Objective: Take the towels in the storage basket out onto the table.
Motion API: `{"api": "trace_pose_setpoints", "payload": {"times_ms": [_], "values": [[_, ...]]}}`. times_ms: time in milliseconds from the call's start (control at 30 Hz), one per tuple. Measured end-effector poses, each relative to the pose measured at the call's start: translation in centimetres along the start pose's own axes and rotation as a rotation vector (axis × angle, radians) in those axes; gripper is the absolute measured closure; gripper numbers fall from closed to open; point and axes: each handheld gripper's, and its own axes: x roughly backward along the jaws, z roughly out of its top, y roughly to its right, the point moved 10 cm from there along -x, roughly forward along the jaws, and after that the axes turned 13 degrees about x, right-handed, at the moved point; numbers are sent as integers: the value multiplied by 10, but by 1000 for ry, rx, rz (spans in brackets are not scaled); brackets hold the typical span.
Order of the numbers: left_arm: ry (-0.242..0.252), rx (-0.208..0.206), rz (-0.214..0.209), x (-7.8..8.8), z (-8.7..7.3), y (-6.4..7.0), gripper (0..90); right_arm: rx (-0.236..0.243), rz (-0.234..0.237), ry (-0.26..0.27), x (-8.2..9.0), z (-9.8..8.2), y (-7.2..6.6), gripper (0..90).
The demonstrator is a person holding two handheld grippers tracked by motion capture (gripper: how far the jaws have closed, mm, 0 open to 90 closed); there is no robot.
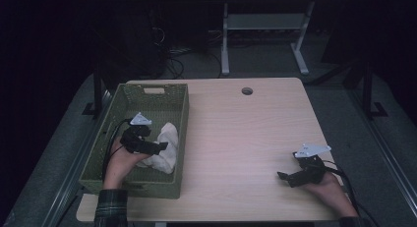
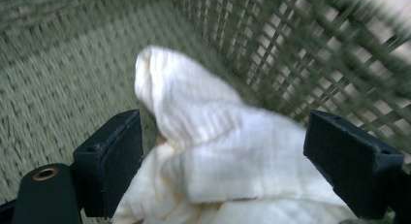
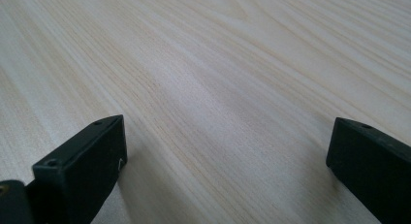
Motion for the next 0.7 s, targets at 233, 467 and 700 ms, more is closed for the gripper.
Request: {"api": "trace_pose_setpoints", "payload": {"times_ms": [233,467,700], "values": [[-90,-11,21,-14,-14,-1,132,0,0,0,0,0,0,5],[-153,-12,30,-22,-23,-3,132,1,0,-1,0,0,0,5],[-225,-16,42,-31,-34,-4,132,0,0,-1,0,0,0,5]]}}
